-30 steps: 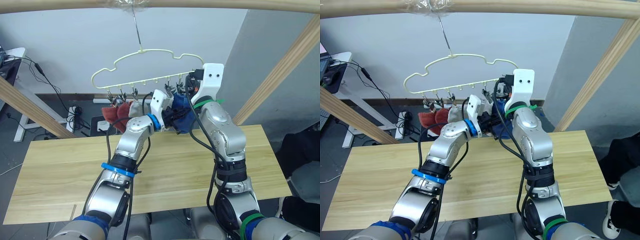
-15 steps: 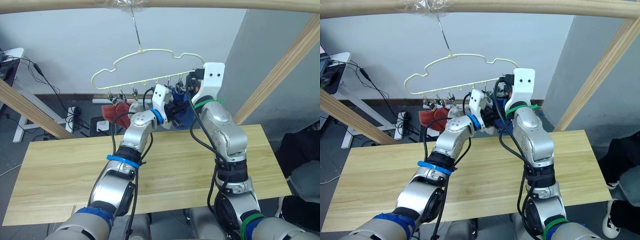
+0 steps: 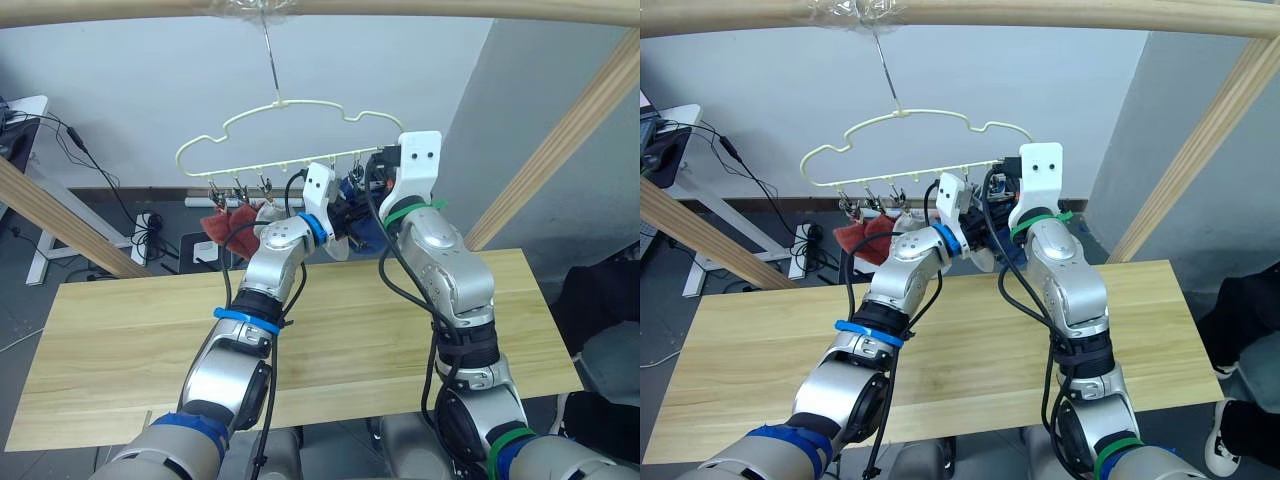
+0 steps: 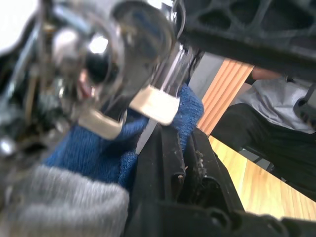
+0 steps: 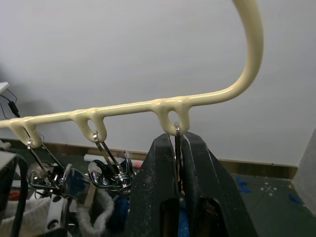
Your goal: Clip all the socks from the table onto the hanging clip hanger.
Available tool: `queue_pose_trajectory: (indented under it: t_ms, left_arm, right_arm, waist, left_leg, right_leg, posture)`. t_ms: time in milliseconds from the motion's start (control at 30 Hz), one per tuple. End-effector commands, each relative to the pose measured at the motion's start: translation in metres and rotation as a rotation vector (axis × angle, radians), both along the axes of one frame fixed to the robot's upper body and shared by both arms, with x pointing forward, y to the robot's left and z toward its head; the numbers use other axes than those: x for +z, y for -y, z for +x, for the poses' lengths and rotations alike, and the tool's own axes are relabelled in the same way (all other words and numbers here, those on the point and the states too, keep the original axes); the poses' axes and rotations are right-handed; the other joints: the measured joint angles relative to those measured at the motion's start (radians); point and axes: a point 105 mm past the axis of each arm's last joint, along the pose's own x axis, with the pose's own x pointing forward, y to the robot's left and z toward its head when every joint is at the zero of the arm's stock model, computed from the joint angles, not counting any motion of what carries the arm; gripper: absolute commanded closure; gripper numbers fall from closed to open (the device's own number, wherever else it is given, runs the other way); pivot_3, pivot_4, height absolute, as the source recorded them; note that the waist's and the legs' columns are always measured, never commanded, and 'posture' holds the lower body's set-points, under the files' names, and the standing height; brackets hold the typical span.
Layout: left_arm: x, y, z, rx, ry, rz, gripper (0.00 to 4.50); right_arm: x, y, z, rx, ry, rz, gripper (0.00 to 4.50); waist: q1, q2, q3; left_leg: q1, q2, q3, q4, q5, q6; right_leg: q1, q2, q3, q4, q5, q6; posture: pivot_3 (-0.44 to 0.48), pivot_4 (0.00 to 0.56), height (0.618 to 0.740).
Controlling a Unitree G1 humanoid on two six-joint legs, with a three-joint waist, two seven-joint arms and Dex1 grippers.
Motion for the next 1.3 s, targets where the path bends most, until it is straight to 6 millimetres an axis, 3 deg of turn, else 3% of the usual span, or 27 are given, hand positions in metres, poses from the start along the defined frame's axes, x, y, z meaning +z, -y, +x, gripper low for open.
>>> queue_pose_trajectory:
  t_ms: [33, 67, 333, 367, 600, 767, 800, 933, 1133, 1300]
  left_arm:
    - [0.026, 0.001, -0.001, 0.000, 0.076, -0.059, 4.50]
    - [0.027, 0.001, -0.001, 0.003, 0.079, -0.060, 4.50]
    - [0.015, 0.003, -0.006, -0.026, 0.083, 0.014, 2.19]
    - [0.012, 0.002, -0.008, -0.033, 0.089, 0.037, 1.91]
    - [-0.024, -0.029, -0.028, -0.051, 0.096, 0.237, 1.91]
    - [-0.039, -0.062, -0.054, -0.057, 0.044, 0.328, 1.91]
    - [-0.040, -0.076, -0.061, -0.029, 0.036, 0.361, 1.91]
    - [-0.034, -0.121, -0.084, 0.054, 0.004, 0.435, 1.91]
    - [-0.009, -0.204, -0.106, 0.263, -0.096, 0.453, 1.91]
    - [0.002, -0.229, -0.115, 0.323, -0.109, 0.431, 1.91]
  right_arm:
    - [0.012, 0.002, -0.007, -0.005, 0.068, -0.002, 3.23]
    - [0.012, 0.002, -0.007, -0.003, 0.069, 0.000, 2.85]
    - [0.018, 0.001, -0.011, 0.029, 0.079, 0.030, 0.00]
    - [0.019, 0.001, -0.012, 0.037, 0.078, 0.029, 0.00]
    - [0.009, 0.019, -0.032, 0.175, 0.032, -0.069, 0.00]
    - [-0.002, 0.028, -0.051, 0.356, -0.009, -0.195, 0.00]
    - [0.000, 0.029, -0.056, 0.404, 0.005, -0.239, 0.00]
    - [0.006, 0.038, -0.070, 0.560, 0.060, -0.383, 0.00]
    - [0.014, 0.071, -0.073, 0.618, 0.074, -0.496, 0.00]
    - [0.011, 0.085, -0.071, 0.625, 0.075, -0.539, 0.00]
  waist:
    - [0.000, 0.000, 0.000]
    - [0.000, 0.000, 0.000]
    - [0.000, 0.000, 0.000]
    - [0.000, 0.000, 0.000]
    - [0.001, 0.000, 0.000]
    - [0.001, 0.000, 0.000]
    - [0.001, 0.000, 0.000]
    - [0.002, 0.000, 0.000]
    - [0.026, 0.000, -0.001]
    - [0.040, -0.001, -0.003]
  left_leg:
    - [0.000, 0.000, 0.000, 0.000, 0.000, 0.000]
    - [0.000, 0.000, 0.000, 0.000, 0.000, 0.000]
    - [0.000, 0.000, 0.000, 0.000, 0.000, 0.000]
    - [0.000, 0.000, 0.000, 0.000, 0.000, 0.000]
    - [0.000, 0.000, -0.001, 0.000, 0.000, 0.000]
    - [0.001, 0.000, -0.001, 0.000, 0.000, 0.000]
    - [0.001, 0.000, -0.001, 0.000, 0.000, 0.000]
    - [0.001, 0.000, -0.001, 0.000, 0.000, 0.000]
    - [0.002, 0.001, -0.001, 0.001, 0.000, 0.000]
    - [0.001, 0.000, -0.001, 0.006, 0.000, 0.000]
  right_leg:
    - [0.000, 0.000, 0.000, 0.000, 0.000, 0.000]
    - [0.000, 0.000, 0.000, 0.000, 0.000, 0.000]
    - [0.000, 0.000, 0.000, 0.000, 0.000, 0.000]
    - [0.000, 0.000, 0.000, 0.000, 0.000, 0.000]
    - [0.000, 0.000, 0.000, 0.001, 0.001, -0.001]
    - [0.000, 0.000, 0.000, 0.001, 0.001, -0.001]
    - [0.000, 0.000, 0.000, 0.001, 0.001, -0.001]
    - [0.000, 0.000, 0.000, 0.001, -0.001, 0.001]
    - [0.001, 0.000, -0.001, 0.001, -0.002, 0.003]
    - [0.002, -0.001, -0.001, 0.001, -0.001, 0.003]
  posture:
    - [-0.157, 0.290, 0.735]
    - [-0.157, 0.290, 0.735]
    - [-0.144, 0.288, 0.735]
    - [-0.144, 0.288, 0.735]
    - [-0.125, 0.269, 0.735]
    - [-0.102, 0.254, 0.735]
    - [-0.089, 0.242, 0.735]
    - [-0.051, 0.218, 0.735]
    - [0.004, 0.171, 0.735]
    - [0.037, 0.145, 0.735]
